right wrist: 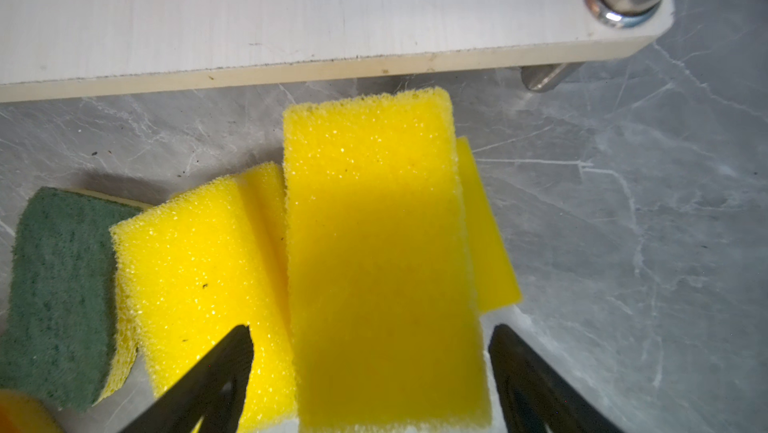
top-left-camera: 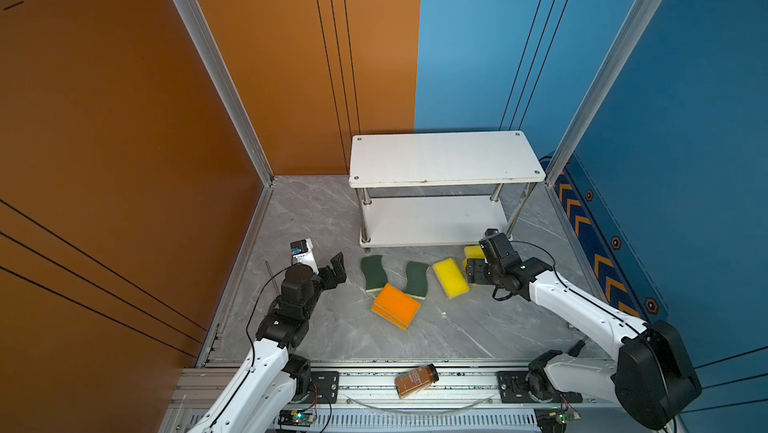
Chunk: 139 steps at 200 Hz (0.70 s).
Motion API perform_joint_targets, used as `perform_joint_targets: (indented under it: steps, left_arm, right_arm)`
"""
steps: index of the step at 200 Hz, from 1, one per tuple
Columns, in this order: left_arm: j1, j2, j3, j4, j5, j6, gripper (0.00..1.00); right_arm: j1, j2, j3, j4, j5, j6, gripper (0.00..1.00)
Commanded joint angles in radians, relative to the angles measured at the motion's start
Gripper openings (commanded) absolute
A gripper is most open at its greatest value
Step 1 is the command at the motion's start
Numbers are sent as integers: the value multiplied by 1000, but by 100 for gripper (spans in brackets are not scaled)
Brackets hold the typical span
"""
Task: Place and organize the cleaning sponges onto the shelf
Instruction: 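Lower the right gripper over the yellow sponge nearest the shelf and grasp it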
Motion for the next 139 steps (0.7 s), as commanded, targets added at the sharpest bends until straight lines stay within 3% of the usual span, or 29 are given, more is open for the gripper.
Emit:
perform_joint_targets:
  steps: [1, 139]
  left_arm:
    - [10, 3, -3, 8, 39, -9, 98]
    - [27, 23, -4, 16, 63, -22, 98]
  right_arm:
    - [4, 15, -16, 28, -6, -11, 87]
    - [13, 68, -19, 26, 71, -17, 79]
